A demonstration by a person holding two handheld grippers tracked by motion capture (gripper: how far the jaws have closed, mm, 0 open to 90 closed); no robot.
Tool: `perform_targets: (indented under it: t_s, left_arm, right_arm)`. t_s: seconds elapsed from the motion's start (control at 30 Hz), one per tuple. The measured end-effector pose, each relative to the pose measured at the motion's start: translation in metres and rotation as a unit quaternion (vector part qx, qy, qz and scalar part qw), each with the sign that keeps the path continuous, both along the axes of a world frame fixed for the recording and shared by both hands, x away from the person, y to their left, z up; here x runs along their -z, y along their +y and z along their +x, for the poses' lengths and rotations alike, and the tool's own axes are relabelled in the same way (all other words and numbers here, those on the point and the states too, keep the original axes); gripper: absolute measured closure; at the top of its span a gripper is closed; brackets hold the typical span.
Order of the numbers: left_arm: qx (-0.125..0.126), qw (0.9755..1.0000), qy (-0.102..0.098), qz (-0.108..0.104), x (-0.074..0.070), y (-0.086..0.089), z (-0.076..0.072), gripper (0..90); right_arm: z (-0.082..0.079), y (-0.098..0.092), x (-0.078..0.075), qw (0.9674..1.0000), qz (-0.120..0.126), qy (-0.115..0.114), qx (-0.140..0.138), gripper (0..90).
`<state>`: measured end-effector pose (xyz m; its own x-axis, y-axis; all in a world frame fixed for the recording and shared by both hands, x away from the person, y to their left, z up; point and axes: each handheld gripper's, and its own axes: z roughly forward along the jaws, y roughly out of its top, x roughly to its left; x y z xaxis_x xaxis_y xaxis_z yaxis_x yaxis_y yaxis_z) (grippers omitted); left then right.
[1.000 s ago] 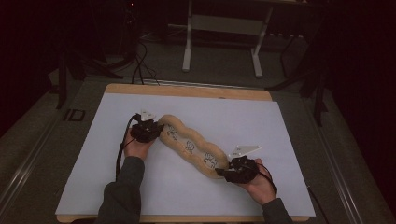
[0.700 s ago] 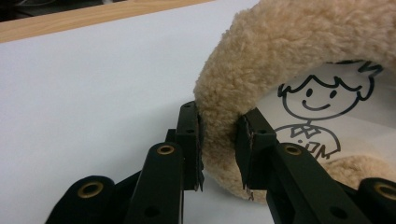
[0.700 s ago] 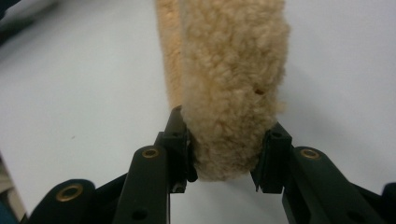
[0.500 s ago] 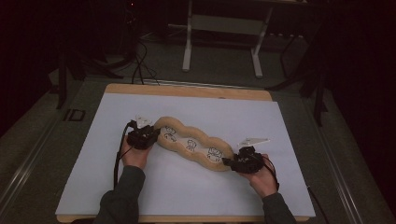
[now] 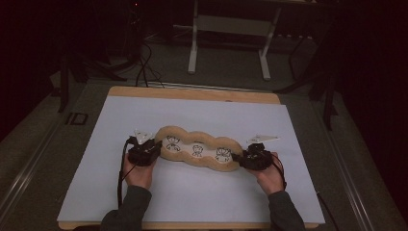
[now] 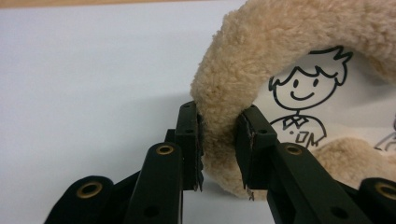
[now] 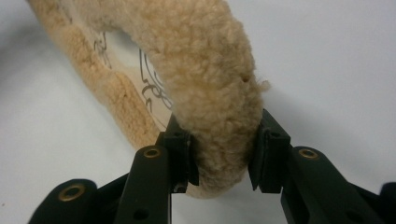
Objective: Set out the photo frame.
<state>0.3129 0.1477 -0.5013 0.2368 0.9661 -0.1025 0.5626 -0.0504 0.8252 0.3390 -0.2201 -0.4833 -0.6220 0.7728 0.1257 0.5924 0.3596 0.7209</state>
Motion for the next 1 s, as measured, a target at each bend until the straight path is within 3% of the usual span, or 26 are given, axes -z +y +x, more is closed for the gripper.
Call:
perform_targets:
  t_s: [0.13, 0.23, 0.33, 0.57, 0.73, 1.0]
  left_arm:
    - [-0.005, 1.0, -0.003, -0.005, 0.002, -0.001, -0.007, 72.6]
    - [-0.007, 0.9997, -0.018, -0.014, 0.006, 0.001, -0.014, 72.3]
    - [-0.012, 0.999, -0.037, -0.021, 0.007, 0.004, -0.017, 72.1]
    - [-0.003, 0.9997, -0.02, -0.014, 0.015, 0.004, -0.018, 71.9]
    - [0.009, 0.9996, -0.026, -0.011, 0.014, 0.002, -0.022, 72.5]
    - [0.018, 0.9993, -0.004, -0.032, 0.01, 0.0, -0.028, 72.7]
  right_arm:
    - [0.003, 0.0, -0.001, 0.9999, -0.004, -0.01, -0.004, 62.7]
    - [0.005, 0.001, -0.002, 0.9998, -0.006, -0.016, -0.007, 62.4]
    - [0.008, 0.004, -0.009, 0.9989, -0.014, -0.042, -0.015, 62.3]
    - [0.013, 0.005, -0.005, 0.9978, -0.026, -0.056, -0.023, 61.4]
    - [0.014, -0.003, 0.003, 0.9993, -0.004, -0.034, -0.016, 60.1]
    - [0.02, -0.012, 0.003, 0.9994, 0.034, -0.001, 0.004, 56.6]
